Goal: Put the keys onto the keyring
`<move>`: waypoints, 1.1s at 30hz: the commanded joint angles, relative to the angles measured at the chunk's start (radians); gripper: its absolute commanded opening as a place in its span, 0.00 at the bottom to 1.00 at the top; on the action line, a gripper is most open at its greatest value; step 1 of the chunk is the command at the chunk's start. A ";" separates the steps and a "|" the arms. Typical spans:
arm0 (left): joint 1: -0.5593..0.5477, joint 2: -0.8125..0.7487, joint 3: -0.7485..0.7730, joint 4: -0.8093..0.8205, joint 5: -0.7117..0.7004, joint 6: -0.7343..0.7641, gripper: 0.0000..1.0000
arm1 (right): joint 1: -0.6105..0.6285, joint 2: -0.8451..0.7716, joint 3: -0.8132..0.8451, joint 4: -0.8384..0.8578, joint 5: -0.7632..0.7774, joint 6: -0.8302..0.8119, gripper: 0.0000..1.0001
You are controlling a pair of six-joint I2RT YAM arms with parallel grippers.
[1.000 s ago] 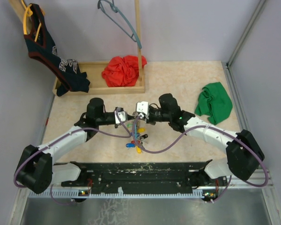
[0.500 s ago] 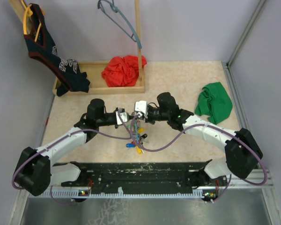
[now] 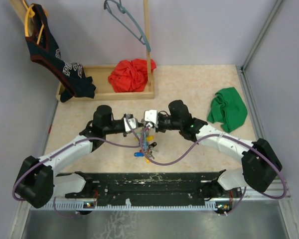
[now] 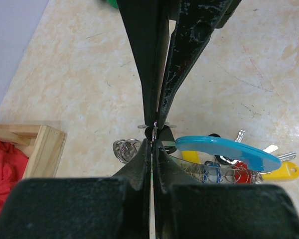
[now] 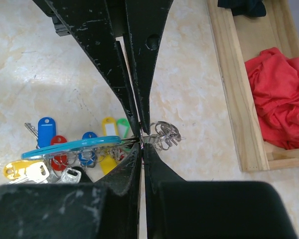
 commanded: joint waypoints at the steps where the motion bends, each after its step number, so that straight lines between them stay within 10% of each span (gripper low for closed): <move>1: -0.007 -0.014 0.021 0.044 -0.012 -0.053 0.00 | 0.010 -0.046 -0.008 0.069 0.019 -0.038 0.01; 33: 0.020 0.026 0.065 0.064 0.007 -0.221 0.00 | 0.006 -0.091 -0.181 0.321 0.133 -0.042 0.14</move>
